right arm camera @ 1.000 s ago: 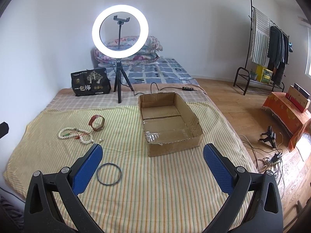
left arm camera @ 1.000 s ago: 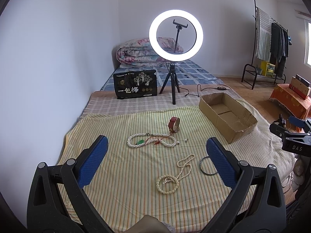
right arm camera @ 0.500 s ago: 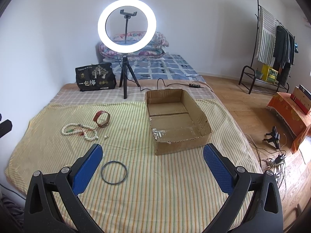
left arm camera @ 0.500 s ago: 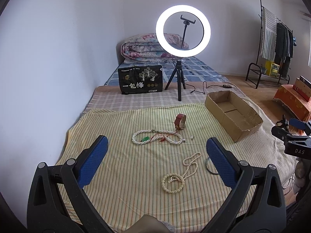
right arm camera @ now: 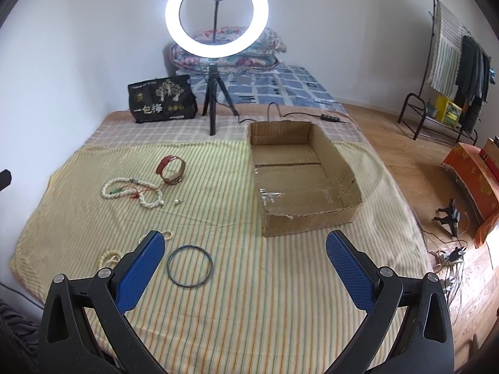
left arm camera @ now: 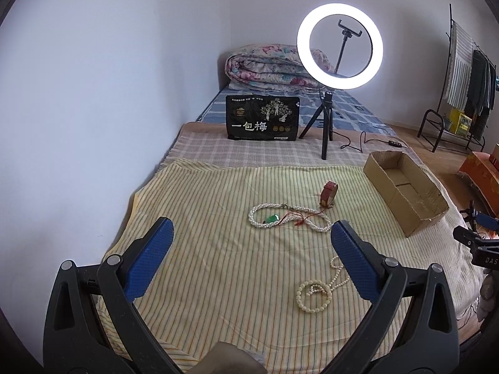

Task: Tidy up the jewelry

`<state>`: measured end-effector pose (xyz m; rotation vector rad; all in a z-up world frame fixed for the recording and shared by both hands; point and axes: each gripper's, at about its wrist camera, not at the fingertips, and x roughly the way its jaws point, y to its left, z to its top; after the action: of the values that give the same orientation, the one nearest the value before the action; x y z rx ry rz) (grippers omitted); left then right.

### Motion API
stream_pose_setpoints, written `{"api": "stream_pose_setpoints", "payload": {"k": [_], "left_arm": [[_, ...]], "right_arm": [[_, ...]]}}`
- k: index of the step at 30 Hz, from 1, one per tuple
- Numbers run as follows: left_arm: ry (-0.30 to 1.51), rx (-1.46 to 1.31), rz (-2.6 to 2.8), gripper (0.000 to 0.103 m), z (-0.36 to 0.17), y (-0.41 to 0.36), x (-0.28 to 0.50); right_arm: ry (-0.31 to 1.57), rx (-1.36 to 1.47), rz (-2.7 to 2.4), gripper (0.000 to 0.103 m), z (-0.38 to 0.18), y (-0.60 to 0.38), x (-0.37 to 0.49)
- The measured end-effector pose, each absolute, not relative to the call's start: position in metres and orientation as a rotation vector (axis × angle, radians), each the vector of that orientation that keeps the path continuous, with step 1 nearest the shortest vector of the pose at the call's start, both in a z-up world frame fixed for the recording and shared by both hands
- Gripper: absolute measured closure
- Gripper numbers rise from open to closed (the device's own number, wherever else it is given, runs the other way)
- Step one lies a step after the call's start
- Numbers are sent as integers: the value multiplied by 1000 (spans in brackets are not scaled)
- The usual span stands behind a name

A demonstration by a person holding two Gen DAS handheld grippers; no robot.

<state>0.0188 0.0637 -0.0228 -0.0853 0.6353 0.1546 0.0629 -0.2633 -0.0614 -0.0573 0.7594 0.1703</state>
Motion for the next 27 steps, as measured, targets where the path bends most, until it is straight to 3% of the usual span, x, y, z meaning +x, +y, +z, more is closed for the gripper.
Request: {"api": "stream_pose_setpoints", "payload": {"k": [6, 9, 17, 19, 27], "left_arm": [[660, -85, 128, 1, -33, 77, 23], [680, -85, 110, 3, -38, 80, 25], [823, -103, 4, 43, -66, 70, 41], [884, -117, -31, 49, -78, 65, 45], [1130, -177, -141, 67, -134, 39, 69]], "right_arm": [[760, -117, 236, 1, -75, -246, 66], [760, -198, 268, 6, -87, -234, 65], [869, -263, 387, 26, -112, -225, 78], [930, -259, 408, 35, -122, -224, 86], [1076, -261, 422, 51, -150, -228, 104]]}}
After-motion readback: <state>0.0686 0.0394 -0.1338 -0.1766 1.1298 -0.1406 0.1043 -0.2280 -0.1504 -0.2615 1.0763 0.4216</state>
